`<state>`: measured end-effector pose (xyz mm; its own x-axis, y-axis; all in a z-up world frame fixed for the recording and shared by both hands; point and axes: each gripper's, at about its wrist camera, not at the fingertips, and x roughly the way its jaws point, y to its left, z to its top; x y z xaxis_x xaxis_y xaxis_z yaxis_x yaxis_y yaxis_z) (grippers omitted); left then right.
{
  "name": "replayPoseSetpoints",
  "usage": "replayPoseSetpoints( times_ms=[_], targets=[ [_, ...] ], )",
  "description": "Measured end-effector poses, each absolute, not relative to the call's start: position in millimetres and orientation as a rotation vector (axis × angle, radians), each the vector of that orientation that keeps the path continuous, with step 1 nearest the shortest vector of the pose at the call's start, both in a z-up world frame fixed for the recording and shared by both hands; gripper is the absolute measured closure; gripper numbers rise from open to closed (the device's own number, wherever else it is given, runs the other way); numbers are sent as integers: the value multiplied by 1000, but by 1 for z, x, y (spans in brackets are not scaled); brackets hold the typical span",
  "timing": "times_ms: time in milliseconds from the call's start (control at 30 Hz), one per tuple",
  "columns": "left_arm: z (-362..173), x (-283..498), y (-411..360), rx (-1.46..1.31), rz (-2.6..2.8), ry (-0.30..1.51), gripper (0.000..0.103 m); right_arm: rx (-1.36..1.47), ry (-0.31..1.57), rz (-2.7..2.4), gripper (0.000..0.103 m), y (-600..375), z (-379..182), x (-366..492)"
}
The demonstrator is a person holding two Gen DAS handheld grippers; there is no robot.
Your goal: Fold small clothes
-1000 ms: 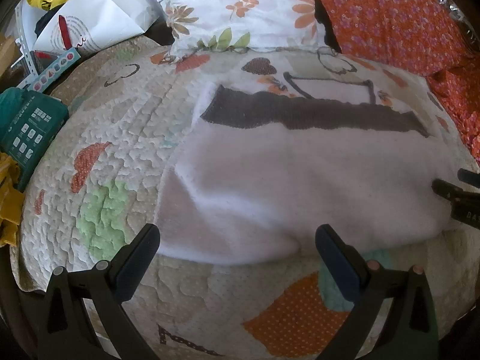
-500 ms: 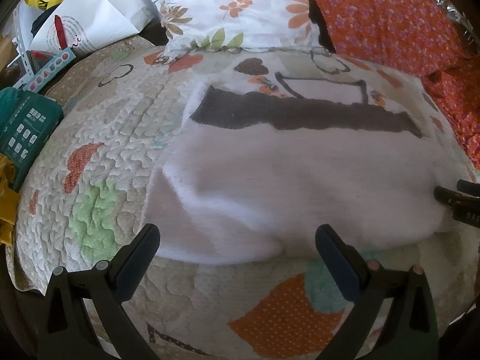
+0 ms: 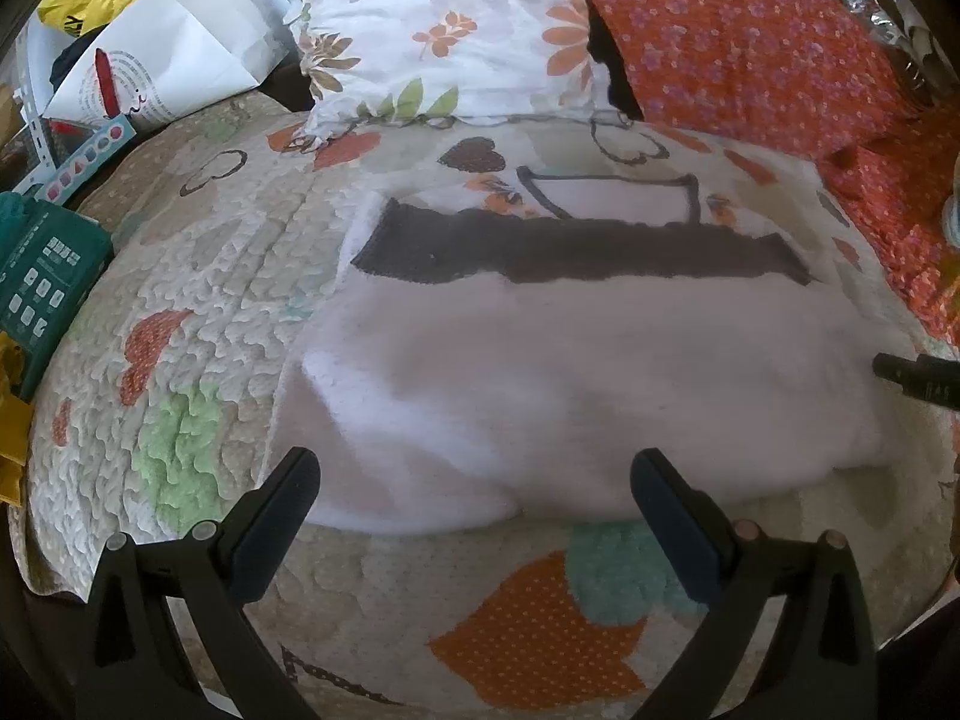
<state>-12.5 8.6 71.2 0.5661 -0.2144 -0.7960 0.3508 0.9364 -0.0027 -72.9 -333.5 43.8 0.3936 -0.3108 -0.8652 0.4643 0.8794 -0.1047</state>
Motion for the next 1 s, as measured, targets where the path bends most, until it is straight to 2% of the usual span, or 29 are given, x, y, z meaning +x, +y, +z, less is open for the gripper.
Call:
replayPoseSetpoints(
  times_ms=[167,600,767,1000],
  targets=[
    [70,-13,4,173,-339,911,0,344,1073,-459,18,-354,37,-78],
    [71,-15,0,166,-359,915,0,290,1073,-451,18,-341,35,-73],
    [69,-14,0,165,-357,921,0,52,1037,-529,18,-308,41,-66],
    [69,-10,1,149,-334,902,0,-315,890,-541,18,-230,76,-58]
  ],
)
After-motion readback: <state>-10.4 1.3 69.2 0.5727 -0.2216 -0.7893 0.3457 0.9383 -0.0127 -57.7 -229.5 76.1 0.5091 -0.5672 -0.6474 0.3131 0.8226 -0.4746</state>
